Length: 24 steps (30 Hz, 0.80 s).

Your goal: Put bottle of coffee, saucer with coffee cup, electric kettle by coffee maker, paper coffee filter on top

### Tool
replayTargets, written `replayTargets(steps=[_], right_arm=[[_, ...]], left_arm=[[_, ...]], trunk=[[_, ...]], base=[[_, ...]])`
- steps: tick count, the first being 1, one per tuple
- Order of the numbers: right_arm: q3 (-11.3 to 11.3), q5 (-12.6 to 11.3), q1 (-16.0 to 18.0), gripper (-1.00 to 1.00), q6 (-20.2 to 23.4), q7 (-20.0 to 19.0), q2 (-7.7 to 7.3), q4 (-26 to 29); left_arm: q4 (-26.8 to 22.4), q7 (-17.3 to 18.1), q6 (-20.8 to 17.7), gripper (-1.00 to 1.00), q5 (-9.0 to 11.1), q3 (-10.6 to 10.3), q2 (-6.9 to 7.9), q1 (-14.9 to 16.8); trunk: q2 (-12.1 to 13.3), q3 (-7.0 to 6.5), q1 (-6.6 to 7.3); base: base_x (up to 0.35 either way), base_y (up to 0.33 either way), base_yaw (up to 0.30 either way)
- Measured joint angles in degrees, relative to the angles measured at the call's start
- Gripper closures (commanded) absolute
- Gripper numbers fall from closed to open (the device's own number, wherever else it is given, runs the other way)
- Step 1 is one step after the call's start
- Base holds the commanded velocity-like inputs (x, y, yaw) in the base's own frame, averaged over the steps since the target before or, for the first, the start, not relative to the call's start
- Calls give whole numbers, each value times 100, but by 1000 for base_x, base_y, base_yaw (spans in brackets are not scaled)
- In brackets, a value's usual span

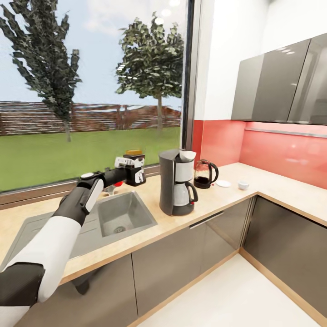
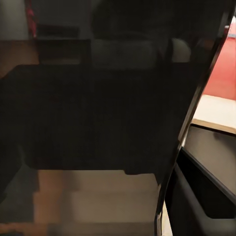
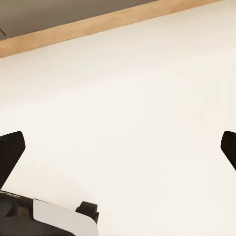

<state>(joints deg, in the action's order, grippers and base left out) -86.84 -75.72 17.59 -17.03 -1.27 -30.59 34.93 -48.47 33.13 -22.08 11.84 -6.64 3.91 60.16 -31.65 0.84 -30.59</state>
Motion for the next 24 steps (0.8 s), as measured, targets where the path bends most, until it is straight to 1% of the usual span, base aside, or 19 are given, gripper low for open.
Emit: replayTargets(steps=[5, 9, 12, 19, 24], right_arm=[[6, -43, -48, -100, -150, 0, -17, -8], [7, -225, -135, -100, -215, -3, -30, -13], [7, -348, -162, -100, -233, -2, -37, -17], [8, -396, -170, -100, -239, -3, -40, -18], [8, -399, -171, -100, -240, -1, -40, -18]], left_arm=[[156, 0, 148, 100, 5, 1, -9, 0], [175, 0, 163, 100, 13, 2, -12, 1], [261, 10, 174, 100, 17, -2, -17, 1], [313, 24, 177, 100, 20, 2, -12, 1], [318, 21, 178, 100, 20, 3, -11, 1]], trunk=[[0, 0, 1], [-1, 0, 0], [-1, 0, 2], [0, 0, 0], [0, -1, 0]], base=[[153, 1, 0], [52, 0, 0], [151, 0, 0], [54, 0, -13], [8, 0, -137]])
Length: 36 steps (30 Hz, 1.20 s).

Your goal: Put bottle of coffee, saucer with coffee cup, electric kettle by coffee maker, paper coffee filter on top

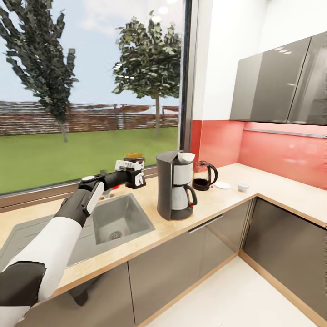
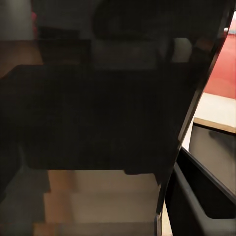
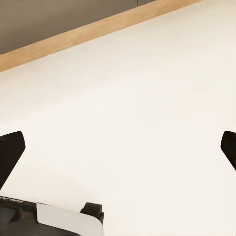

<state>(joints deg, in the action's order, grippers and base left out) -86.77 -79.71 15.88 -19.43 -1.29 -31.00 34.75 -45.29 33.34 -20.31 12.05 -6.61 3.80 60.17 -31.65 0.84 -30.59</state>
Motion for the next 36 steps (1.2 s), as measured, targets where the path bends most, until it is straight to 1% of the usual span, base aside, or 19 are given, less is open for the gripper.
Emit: replayTargets(steps=[4, 11, 17, 23, 24, 30, 32, 36], right_arm=[[0, -1, 0, -100, 0, 1, 0, 0], [0, -1, 0, -100, 0, 2, 0, 0], [0, -1, 0, -100, 0, 2, 3, 0], [0, -1, 0, -100, 0, 2, 3, 0], [0, -1, 0, -100, 0, 2, 3, 0], [0, -1, 0, -100, 0, 2, 9, 0], [0, -1, 0, -100, 0, 2, 9, -2], [0, -14, -1, -100, 0, -1, 17, -114]], left_arm=[[-1, 1, 0, 100, -1, 0, 2, 0], [-2, 5, 0, 100, 0, 0, 9, 0], [13, 0, 0, 100, -10, 0, 14, 0], [206, -6, 52, 100, -17, 0, 14, -1], [262, -6, 104, 100, -17, 1, 13, -1], [947, -17, 1039, 100, -30, -5, -1, -1], [971, -17, 1069, 100, -18, -4, -1, 0], [991, -18, 1097, 100, -19, -4, -4, -1]], trunk=[[0, 0, 0], [0, 0, 0], [-1, 0, 1], [0, 0, 0], [0, 0, 0], [0, 1, 0], [0, 0, 0], [-157, 68, -87]], base=[[2, 0, -145], [7, 0, -29], [136, 0, -4], [36, 0, -1], [11, 0, 0], [4, 0, 0], [0, 0, 0], [0, 0, 0]])
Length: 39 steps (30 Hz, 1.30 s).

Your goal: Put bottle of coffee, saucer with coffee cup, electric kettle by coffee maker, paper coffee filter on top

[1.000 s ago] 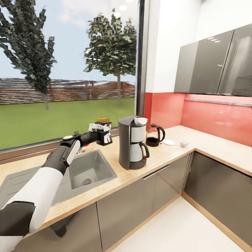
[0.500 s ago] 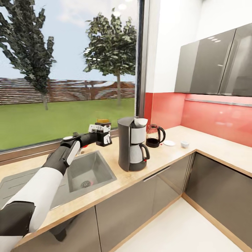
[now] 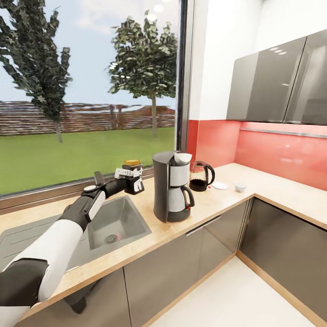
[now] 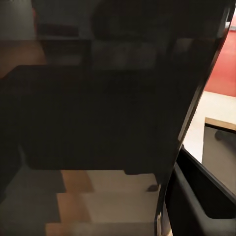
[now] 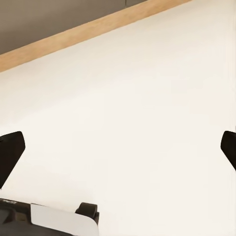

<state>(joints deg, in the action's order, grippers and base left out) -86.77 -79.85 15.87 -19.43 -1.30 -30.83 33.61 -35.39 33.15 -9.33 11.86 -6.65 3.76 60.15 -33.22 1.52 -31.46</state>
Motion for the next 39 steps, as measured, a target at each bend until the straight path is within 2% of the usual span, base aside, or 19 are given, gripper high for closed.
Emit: replayTargets(steps=[39], right_arm=[[0, -5, 1, -100, 0, 1, 2, -36]], left_arm=[[3, 0, 4, 100, -1, 0, 3, 0]], trunk=[[-1568, 703, -858]], base=[[0, 0, 0]])
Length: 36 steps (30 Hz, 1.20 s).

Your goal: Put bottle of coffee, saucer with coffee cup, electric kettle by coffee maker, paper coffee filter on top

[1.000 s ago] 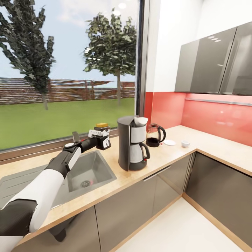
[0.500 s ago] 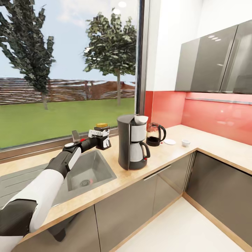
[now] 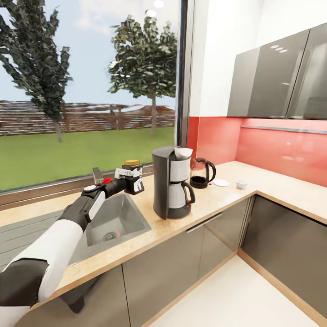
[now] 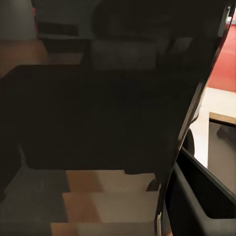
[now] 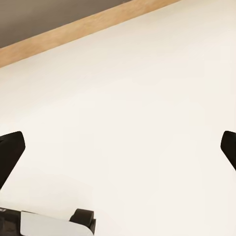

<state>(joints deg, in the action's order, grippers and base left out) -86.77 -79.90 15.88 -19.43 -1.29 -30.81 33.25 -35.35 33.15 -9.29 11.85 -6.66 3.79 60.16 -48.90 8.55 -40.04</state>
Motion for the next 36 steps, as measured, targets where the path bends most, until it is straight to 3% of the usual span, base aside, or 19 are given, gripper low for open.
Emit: replayTargets(steps=[36], right_arm=[[-7, 0, 1, -100, -149, -6, 0, -97]], left_arm=[[0, 0, 9, 100, -2, 0, 2, 0]], trunk=[[-1446, 648, -791]], base=[[0, 0, 0]])
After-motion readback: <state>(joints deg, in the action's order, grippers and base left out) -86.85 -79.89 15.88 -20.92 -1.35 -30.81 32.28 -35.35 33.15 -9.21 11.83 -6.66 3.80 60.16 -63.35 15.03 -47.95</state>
